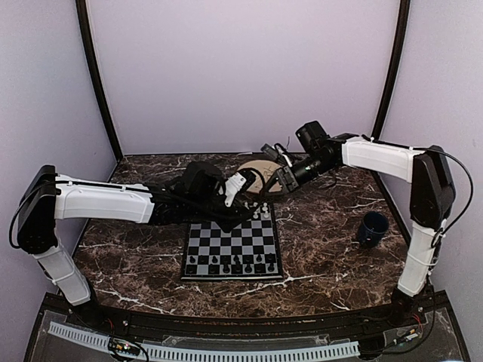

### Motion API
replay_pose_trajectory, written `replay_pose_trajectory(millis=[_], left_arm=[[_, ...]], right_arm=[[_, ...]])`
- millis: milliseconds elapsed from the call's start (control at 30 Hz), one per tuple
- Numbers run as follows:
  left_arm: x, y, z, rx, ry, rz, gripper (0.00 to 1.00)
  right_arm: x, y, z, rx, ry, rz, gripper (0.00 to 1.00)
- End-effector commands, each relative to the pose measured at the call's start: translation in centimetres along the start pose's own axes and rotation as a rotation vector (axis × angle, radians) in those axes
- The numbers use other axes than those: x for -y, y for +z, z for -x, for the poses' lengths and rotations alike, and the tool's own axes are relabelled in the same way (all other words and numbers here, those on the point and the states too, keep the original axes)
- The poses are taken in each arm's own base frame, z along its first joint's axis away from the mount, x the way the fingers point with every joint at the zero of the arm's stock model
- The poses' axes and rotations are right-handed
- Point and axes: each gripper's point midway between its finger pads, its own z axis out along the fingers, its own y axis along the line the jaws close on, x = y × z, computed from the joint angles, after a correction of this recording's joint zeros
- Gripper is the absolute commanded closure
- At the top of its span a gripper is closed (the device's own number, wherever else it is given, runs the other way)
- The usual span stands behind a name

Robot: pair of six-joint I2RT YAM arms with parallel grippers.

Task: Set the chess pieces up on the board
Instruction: Pass from the left arm to the right

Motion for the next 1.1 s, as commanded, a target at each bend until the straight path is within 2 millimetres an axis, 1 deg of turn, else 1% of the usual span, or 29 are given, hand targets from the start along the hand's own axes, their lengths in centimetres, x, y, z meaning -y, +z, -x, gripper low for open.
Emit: replay_pose_trajectory(millis=[0, 167, 500, 600, 800, 867, 900, 1000, 1067], left_arm=[[0.6, -1.2, 2.3, 0.087, 0.000, -0.029, 0.87], [0.5, -1.5, 2.5, 0.095, 0.006, -0.027, 0.87], [0.4, -1.4, 2.6, 0.094, 0.010, -0.016, 0.87], [0.4, -1.3, 2.4, 0.090, 0.010, -0.015, 0.87], [0.3, -1.1, 2.3, 0.084, 0.012, -0.013, 0.86], [0.4, -1.0, 2.2, 0.079, 0.014, -0.014, 0.82], [0.4, -1.0, 2.1, 0.075, 0.015, -0.015, 0.78], [0.1, -1.0, 1.9, 0.058, 0.017, 0.001, 0.65], [0.0, -1.5, 1.7, 0.041, 0.021, 0.011, 0.61]], right_arm=[[-3.6, 1.4, 0.0, -0.019, 0.039, 0.162, 0.55], [-3.7, 3.0, -0.9, -0.049, 0.095, 0.205, 0.55], [-3.5, 4.1, -2.1, -0.077, 0.126, 0.220, 0.61], [-3.4, 4.3, -2.4, -0.081, 0.132, 0.222, 0.67], [-3.7, 4.4, -2.3, -0.079, 0.129, 0.243, 0.85], [-3.7, 4.5, -2.1, -0.076, 0.123, 0.246, 0.91], [-3.7, 4.5, -2.0, -0.073, 0.119, 0.246, 0.93], [-3.5, 4.4, -1.5, -0.066, 0.094, 0.223, 0.97], [-3.1, 4.2, -1.2, -0.069, 0.061, 0.183, 0.99]])
